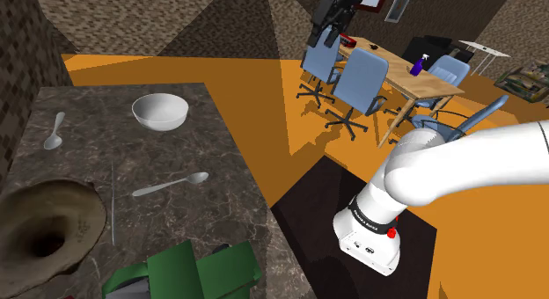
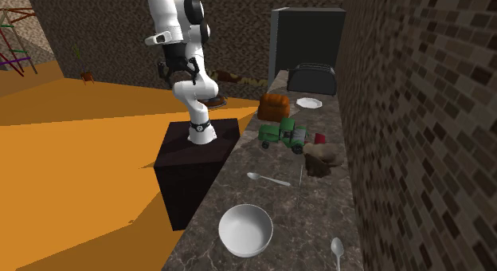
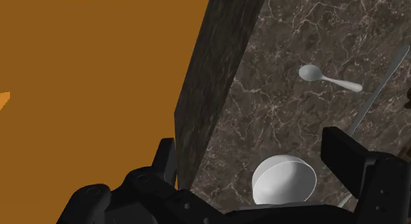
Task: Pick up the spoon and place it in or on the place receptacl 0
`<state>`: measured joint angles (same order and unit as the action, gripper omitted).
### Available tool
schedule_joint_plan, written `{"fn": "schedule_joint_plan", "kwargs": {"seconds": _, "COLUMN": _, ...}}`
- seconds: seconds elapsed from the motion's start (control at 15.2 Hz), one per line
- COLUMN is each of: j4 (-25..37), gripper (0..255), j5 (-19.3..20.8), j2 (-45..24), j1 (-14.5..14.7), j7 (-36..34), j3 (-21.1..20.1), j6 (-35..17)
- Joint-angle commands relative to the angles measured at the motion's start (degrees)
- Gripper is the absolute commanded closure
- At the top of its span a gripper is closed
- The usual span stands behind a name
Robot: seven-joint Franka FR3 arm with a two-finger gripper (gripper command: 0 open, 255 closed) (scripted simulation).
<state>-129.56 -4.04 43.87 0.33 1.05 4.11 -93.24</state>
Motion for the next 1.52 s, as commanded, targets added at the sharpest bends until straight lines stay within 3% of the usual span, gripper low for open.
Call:
{"fn": "schedule_joint_plan", "kwargs": {"seconds": 0.0, "j4": 0.0, "gripper": 0, "j5": 0.0, "j2": 0.0, "j1": 0.0, "j7": 0.0, "j3": 0.0, "j6": 0.0}}
{"fn": "schedule_joint_plan", "kwargs": {"seconds": 0.73, "j4": -7.88, "gripper": 0, "j5": -3.93, "j2": -11.25, "j1": 7.25, "j7": 9.17, "j3": -2.08, "j6": -19.36}}
{"fn": "schedule_joint_plan", "kwargs": {"seconds": 1.45, "j4": -8.47, "gripper": 0, "j5": -8.85, "j2": -28.03, "j1": 14.77, "j7": 19.52, "j3": -4.77, "j6": -36.8}}
